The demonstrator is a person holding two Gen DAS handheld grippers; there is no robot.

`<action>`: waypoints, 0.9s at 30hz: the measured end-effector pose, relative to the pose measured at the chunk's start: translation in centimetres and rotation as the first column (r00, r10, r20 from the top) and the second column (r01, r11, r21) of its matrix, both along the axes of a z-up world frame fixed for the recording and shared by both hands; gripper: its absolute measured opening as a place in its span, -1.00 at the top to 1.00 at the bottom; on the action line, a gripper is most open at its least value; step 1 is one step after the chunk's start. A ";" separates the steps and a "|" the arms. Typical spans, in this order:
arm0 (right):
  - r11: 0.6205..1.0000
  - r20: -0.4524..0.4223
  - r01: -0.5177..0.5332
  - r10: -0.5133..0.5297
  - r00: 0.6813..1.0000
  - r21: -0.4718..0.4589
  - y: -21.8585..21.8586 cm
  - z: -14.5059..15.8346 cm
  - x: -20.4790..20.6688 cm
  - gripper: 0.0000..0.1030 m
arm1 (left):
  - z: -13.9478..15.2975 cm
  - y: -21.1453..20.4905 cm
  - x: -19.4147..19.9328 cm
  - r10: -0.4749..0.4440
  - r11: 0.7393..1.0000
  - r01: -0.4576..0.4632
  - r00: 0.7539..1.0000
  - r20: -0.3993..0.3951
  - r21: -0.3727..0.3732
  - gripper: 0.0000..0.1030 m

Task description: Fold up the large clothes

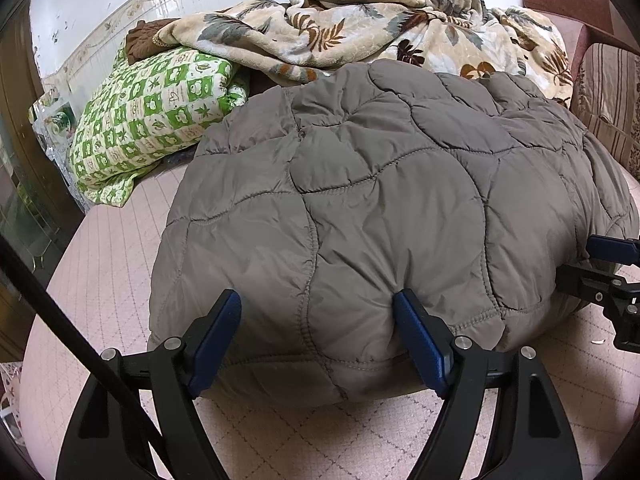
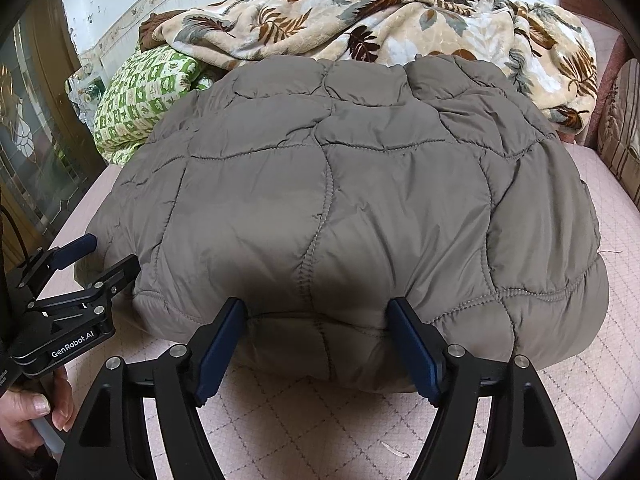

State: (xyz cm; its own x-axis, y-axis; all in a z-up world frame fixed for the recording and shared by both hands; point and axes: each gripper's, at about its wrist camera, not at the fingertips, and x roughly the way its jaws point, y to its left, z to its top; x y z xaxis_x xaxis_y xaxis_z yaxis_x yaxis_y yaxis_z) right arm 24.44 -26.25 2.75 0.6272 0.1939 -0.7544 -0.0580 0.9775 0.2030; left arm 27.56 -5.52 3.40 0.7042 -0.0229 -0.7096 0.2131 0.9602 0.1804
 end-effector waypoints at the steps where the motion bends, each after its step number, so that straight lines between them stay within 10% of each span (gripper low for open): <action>1: 1.000 -0.001 0.000 0.000 1.000 0.000 0.0 0.0 0.0 -0.53 | 0.0 -0.1 0.0 0.001 1.000 -0.001 1.000 -0.001 0.000 -0.53; 27: 0.997 -0.016 0.021 -0.020 1.000 0.075 -1.5 1.4 -1.4 -0.53 | 0.2 0.0 -0.2 0.000 1.000 -0.001 1.000 0.009 0.022 -0.53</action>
